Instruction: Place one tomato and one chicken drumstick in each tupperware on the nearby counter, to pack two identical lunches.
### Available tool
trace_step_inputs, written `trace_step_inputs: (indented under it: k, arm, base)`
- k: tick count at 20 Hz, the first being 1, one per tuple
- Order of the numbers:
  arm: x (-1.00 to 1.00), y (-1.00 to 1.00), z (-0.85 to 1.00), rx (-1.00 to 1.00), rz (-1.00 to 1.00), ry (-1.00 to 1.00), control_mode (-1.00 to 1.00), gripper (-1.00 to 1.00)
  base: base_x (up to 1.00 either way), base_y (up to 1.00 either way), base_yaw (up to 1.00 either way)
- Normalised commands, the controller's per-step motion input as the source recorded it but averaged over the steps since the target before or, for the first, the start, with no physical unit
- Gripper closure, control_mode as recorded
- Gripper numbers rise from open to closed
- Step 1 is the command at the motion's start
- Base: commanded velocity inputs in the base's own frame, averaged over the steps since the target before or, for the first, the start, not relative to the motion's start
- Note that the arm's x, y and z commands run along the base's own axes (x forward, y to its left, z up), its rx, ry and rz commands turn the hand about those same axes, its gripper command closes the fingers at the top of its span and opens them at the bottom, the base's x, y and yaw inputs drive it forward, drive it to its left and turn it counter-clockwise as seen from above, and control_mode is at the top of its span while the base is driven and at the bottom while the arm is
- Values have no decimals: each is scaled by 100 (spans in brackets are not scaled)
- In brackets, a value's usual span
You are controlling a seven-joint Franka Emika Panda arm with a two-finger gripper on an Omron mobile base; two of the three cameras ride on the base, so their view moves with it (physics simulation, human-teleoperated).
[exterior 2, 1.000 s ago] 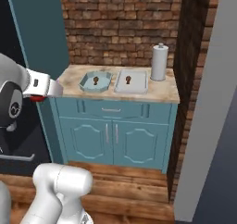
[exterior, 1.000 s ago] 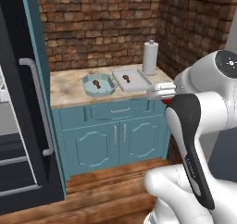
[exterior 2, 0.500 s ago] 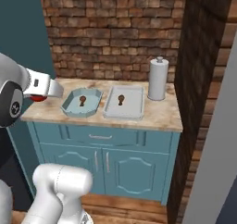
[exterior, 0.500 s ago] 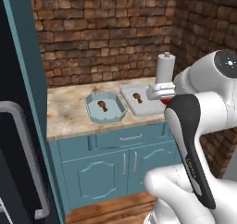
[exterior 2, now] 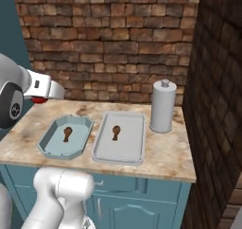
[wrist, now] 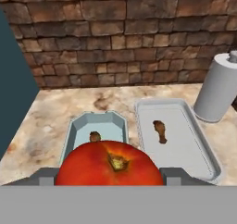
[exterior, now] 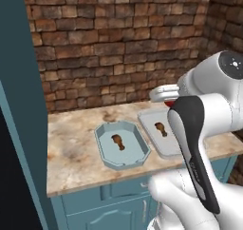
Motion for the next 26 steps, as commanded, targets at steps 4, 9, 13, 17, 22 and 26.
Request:
trace_step_inputs:
  k: [4, 9, 13, 17, 22, 26]
  arm:
    - [3, 0, -23, 0, 0, 0, -100, 100]
    - [3, 3, -100, 0, 0, 0, -100, 100]
    - [14, 7, -90, 0, 2, 0, -100, 100]
    - [28, 17, -74, 0, 2, 5, -100, 100]
    - [35, 19, -60, 0, 3, 8, -100, 100]
    - [25, 12, -55, 0, 1, 1, -100, 100]
  base:
    - [30, 0, 0]
    - [0, 0, 0]
    - [0, 0, 0]
    - [0, 0, 0]
    - [0, 0, 0]
    - [0, 0, 0]
